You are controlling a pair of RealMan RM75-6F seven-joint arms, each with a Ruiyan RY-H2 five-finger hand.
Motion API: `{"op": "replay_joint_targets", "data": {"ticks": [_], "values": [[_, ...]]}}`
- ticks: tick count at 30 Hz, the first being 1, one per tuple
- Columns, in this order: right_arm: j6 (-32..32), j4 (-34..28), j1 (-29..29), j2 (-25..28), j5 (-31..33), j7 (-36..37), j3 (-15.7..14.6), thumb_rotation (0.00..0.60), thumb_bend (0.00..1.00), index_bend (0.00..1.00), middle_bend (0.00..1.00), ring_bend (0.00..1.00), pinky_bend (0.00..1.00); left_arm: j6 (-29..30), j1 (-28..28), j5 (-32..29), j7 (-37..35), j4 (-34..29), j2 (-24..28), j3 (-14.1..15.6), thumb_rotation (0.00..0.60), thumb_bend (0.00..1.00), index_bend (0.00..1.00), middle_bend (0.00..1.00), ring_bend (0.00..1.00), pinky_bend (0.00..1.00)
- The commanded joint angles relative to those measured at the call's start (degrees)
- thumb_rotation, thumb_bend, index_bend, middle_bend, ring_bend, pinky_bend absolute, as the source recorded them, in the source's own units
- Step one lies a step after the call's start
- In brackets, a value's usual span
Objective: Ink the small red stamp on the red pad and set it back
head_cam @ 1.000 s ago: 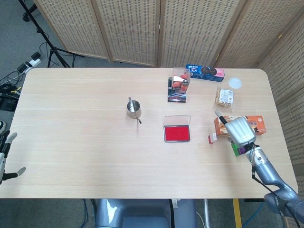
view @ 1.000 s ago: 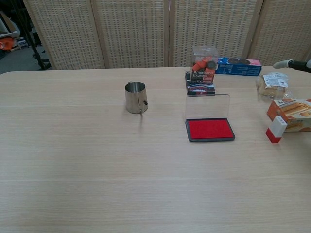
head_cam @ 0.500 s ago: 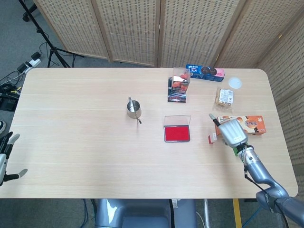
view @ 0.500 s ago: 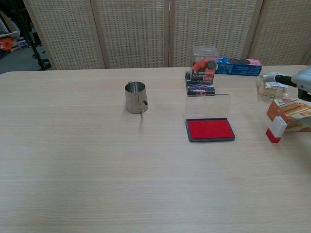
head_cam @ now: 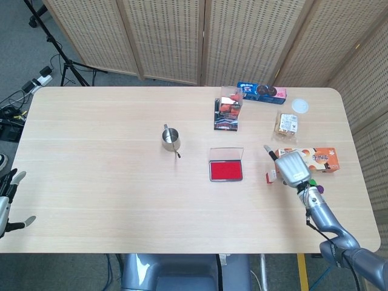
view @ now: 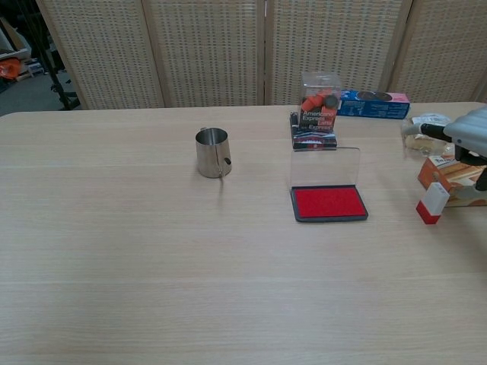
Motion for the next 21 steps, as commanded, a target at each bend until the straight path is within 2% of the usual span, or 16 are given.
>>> {"op": "replay_joint_targets", "data": {"ticks": [1,21], "values": [[-0.33,0.07,0.27,-0.54,0.41,-0.29,0.11,0.600,0.00,0.00,0.95,1.00,1.00,0.01,0.02,-0.01,-0.02,0.02,0.00,0.03,0.600,0.00,0.00,0.00,0.00,0.00],[-2.78,-0.90,2.61,-2.88,4.52,-4.95,2.01,0.600,0.00,0.00,0.95,1.00,1.00,0.10,0.19,0.27,-0.87,0.66,-0.01,0.37,0.600,0.00,0.00,0.00,0.00,0.00]]}}
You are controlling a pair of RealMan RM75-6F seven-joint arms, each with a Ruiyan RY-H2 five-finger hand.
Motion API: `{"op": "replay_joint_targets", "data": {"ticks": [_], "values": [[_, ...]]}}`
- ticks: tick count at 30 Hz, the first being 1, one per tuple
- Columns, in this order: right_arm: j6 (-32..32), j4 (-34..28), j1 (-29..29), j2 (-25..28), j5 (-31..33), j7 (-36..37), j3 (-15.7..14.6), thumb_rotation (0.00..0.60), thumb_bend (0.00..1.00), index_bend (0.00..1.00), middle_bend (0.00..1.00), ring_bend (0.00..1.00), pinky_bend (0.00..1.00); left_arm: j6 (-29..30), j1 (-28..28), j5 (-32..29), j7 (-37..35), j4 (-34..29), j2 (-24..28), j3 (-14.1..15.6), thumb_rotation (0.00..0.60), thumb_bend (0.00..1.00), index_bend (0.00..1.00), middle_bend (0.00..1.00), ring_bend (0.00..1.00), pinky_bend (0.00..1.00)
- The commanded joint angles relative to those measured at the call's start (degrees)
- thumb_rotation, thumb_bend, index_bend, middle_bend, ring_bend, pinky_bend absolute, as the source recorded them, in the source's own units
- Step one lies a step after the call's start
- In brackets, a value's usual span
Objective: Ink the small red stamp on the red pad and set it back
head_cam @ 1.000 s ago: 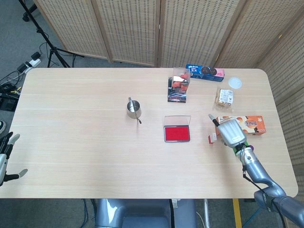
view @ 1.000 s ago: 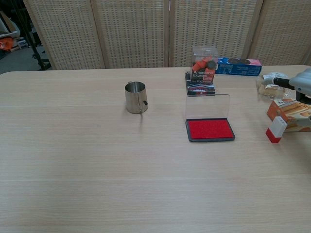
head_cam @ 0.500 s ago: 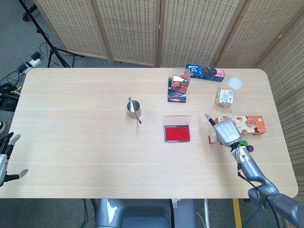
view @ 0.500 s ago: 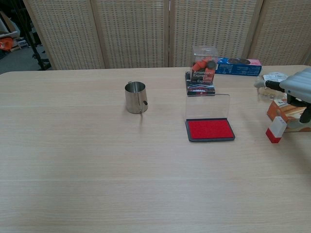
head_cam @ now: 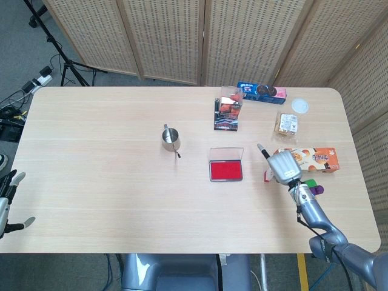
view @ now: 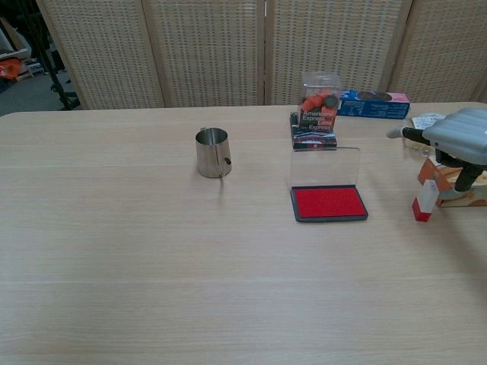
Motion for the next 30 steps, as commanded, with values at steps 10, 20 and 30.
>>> {"op": "replay_joint_targets", "data": {"ticks": [10,20,30], "values": [[-2.15,-0.89,1.73,-1.93,4.58,-1.34,2.36,0.600,0.00,0.00,0.95,1.00,1.00,-0.17,-0.07,-0.19,0.18,0.02,-0.07,0.01,0.600,0.00,0.00,0.00,0.00,0.00],[-3.09,-1.40,2.40,-2.52,6.99,-2.51,3.04,0.600,0.00,0.00,0.95,1.00,1.00,-0.12,-0.02,-0.32,0.02,0.00,0.00,-0.03,0.600,0.00,0.00,0.00,0.00,0.00],[-6.02,-15.20,1.34,5.62,11.39,-4.49,2.72,0.600,0.00,0.03,0.95,1.00,1.00,-0.37,-0.10,-0.25,-0.07,0.11,-0.01,0.10,0.600,0.00,0.00,0.00,0.00,0.00]]}}
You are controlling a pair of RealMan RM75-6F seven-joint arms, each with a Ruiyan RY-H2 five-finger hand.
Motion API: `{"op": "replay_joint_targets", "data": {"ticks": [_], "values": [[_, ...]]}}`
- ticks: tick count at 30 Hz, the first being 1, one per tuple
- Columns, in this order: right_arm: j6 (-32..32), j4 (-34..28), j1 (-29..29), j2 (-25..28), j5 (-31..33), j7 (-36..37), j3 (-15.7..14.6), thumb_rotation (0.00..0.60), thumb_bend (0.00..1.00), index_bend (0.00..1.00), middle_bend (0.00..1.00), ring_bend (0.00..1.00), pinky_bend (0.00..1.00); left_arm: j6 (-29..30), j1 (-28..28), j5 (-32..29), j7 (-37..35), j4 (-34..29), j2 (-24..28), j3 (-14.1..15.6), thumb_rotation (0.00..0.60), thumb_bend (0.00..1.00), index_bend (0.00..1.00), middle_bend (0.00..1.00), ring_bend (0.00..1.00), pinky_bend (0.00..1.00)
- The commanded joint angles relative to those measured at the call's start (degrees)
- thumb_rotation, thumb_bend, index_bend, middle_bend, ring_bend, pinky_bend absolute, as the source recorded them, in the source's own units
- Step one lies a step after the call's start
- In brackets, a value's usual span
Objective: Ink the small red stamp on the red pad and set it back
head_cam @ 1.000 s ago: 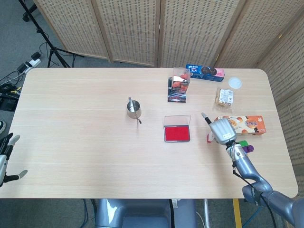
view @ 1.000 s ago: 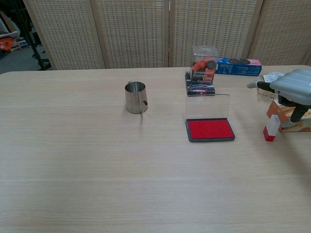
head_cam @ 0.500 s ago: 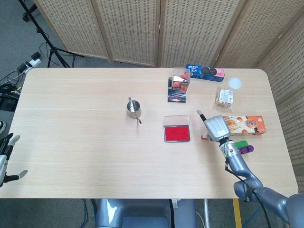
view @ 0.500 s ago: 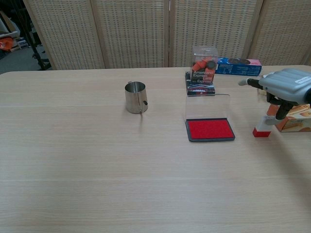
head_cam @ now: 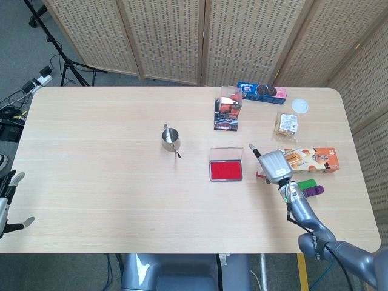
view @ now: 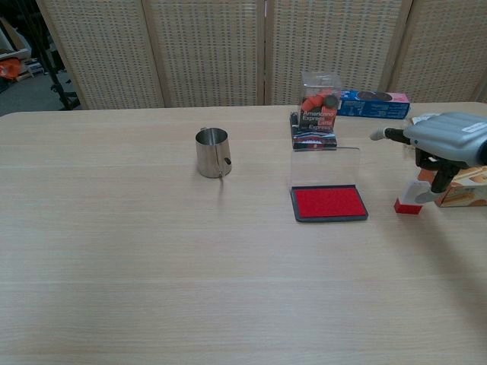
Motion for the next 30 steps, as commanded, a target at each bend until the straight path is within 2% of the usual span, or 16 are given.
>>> {"op": "replay_joint_targets", "data": {"ticks": [1,6,10,12,18,30], "values": [[-1.47,-5.55,-0.37,3.98,2.37,-0.09,0.19,0.600,0.00,0.06,0.95,1.00,1.00,-0.04,-0.01,0.11,0.02,-0.03,0.00,0.08,0.600,0.00,0.00,0.00,0.00,0.00],[-3.04,-7.20,-0.06,5.40,5.48,1.41,0.89,0.600,0.00,0.25,0.95,1.00,1.00,0.19,0.09,0.35,0.07,-0.19,0.05,0.18,0.600,0.00,0.00,0.00,0.00,0.00],[-3.71,-7.09,-0.02,5.54,7.40,2.06,0.87,0.600,0.01,0.33,0.95,1.00,1.00,0.06,0.03,0.25,0.12,-0.14,0.05,0.18,0.600,0.00,0.00,0.00,0.00,0.00],[-4.31,-6.90,0.04,5.46,8.69,2.58,0.91,0.600,0.05,0.36,0.95,1.00,1.00,-0.20,-0.06,0.20,0.11,-0.15,0.08,0.22,0.600,0.00,0.00,0.00,0.00,0.00],[-3.57,-4.92,-0.16,3.44,11.71,3.87,1.58,0.600,0.20,0.40,0.96,1.00,1.00,-0.23,-0.07,0.21,-0.01,-0.22,0.10,0.23,0.600,0.00,0.00,0.00,0.00,0.00],[-3.20,-1.76,0.20,1.57,13.80,3.80,1.49,0.600,0.25,0.42,0.96,1.00,1.00,-0.31,-0.10,0.18,0.10,-0.19,0.08,0.29,0.600,0.00,0.00,0.00,0.00,0.00]]}}
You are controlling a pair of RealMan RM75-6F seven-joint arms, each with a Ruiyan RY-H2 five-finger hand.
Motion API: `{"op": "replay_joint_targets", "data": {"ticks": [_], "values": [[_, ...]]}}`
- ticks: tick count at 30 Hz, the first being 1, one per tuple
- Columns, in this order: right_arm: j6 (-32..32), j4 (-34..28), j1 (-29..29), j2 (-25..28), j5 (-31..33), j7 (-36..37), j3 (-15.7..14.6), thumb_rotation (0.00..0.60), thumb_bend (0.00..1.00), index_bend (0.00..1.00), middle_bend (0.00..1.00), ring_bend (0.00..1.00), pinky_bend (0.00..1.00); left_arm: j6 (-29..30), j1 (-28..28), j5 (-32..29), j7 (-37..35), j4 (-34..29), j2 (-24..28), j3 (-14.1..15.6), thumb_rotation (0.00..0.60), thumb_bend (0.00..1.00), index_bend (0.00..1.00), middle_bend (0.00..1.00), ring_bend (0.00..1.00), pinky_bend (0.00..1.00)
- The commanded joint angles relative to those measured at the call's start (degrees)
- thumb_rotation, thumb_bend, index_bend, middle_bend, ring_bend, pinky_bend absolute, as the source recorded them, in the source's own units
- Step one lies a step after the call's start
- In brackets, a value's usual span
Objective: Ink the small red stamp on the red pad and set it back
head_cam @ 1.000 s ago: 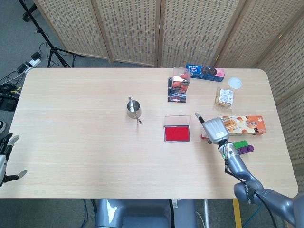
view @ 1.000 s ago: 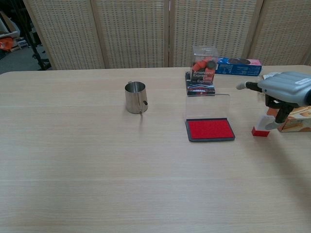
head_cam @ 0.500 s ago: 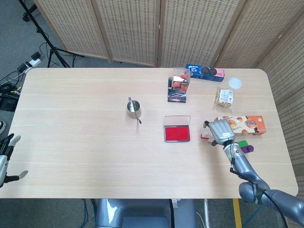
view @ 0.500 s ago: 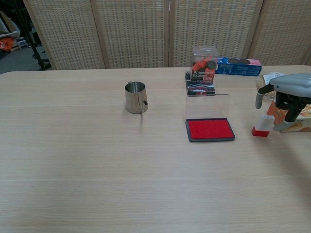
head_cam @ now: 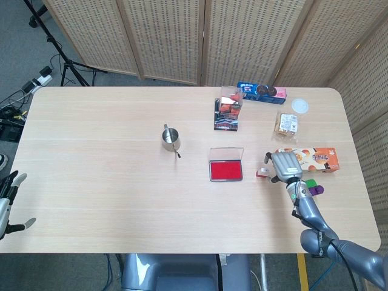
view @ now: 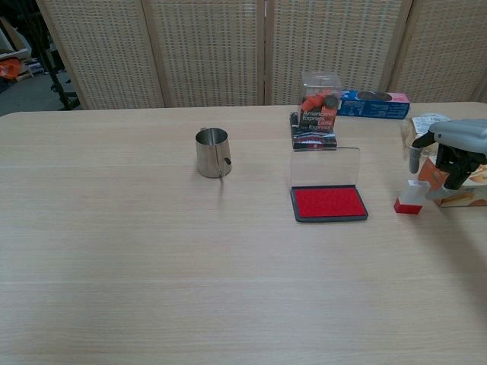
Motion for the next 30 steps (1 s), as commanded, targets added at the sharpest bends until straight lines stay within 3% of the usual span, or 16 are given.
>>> {"op": "replay_joint_targets", "data": {"ticks": [1,30], "values": [[-0.33,0.38,0.11,-0.14,0.41,0.02,-0.07,0.600,0.25,0.42,0.96,1.00,1.00,0.01,0.00,-0.02,0.05,0.01,-0.03,-0.01,0.600,0.00,0.00,0.00,0.00,0.00],[-3.17,3.43,2.25,-1.78,6.24,-1.85,-0.27,0.600,0.34,0.47,0.96,1.00,1.00,-0.02,-0.01,-0.56,0.38,-0.04,-0.16,-0.20,0.600,0.00,0.00,0.00,0.00,0.00]]}}
